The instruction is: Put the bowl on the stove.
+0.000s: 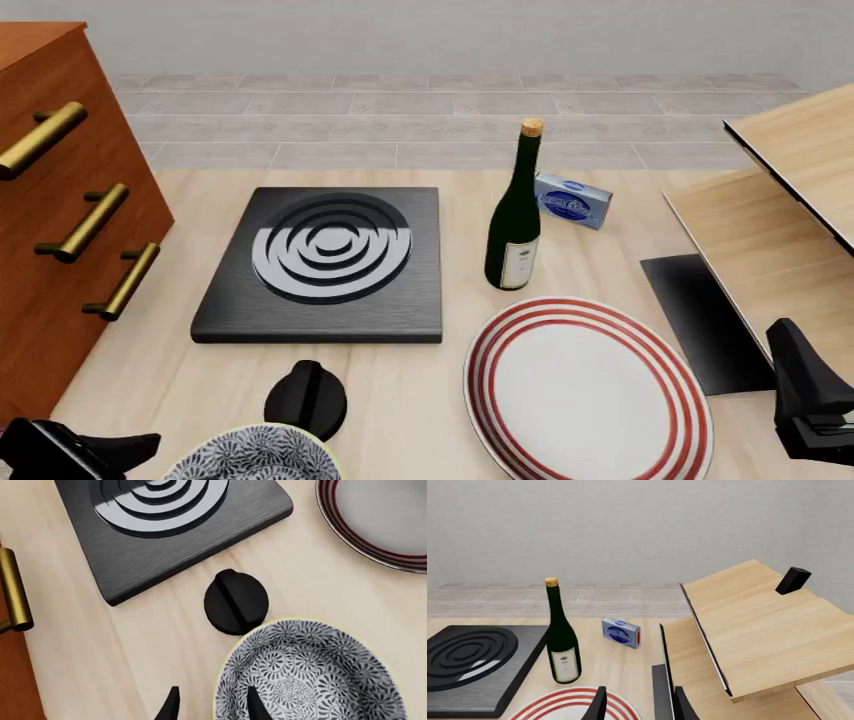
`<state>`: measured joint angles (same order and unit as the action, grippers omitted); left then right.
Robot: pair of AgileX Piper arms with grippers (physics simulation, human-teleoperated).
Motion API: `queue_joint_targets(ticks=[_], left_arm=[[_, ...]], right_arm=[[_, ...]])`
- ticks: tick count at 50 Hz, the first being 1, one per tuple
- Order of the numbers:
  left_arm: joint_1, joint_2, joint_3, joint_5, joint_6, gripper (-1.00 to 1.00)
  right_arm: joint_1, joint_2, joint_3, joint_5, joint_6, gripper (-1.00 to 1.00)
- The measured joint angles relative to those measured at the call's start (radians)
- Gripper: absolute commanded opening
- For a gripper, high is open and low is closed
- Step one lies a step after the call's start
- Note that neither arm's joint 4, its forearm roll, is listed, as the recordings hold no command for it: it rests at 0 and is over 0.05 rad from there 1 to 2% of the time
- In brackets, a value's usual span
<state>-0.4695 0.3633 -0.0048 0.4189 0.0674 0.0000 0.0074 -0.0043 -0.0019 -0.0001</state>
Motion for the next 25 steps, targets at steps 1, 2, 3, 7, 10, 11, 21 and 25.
queue_joint_targets(ticks=[1, 2, 3, 7, 10, 11, 21, 25], left_arm=[[-0.001, 0.004, 0.0, -0.003, 0.001, 1.0], [-0.002, 0.01, 0.001, -0.006, 0.002, 1.0], [-0.003, 0.017, 0.001, -0.01, 0.004, 1.0], [-0.005, 0.048, 0.002, -0.033, 0.011, 1.0], [-0.008, 0.075, 0.003, -0.054, 0.014, 1.0], [-0.009, 0.085, 0.003, -0.062, 0.015, 1.0], [-0.013, 0.19, 0.004, -0.147, 0.023, 1.0], [-0.013, 0.225, 0.004, -0.176, 0.026, 1.0]], right_arm=[[0.0, 0.0, 0.0, 0.0, 0.0, 1.0], [0.0, 0.0, 0.0, 0.0, 0.0, 1.0], [0.0, 0.0, 0.0, 0.0, 0.0, 1.0], [0.0, 0.0, 0.0, 0.0, 0.0, 1.0], [0.0, 0.0, 0.0, 0.0, 0.0, 1.0], [0.0, 0.0, 0.0, 0.0, 0.0, 1.0], [0.0, 0.0, 0.0, 0.0, 0.0, 1.0], [0.0, 0.0, 0.0, 0.0, 0.0, 1.0]])
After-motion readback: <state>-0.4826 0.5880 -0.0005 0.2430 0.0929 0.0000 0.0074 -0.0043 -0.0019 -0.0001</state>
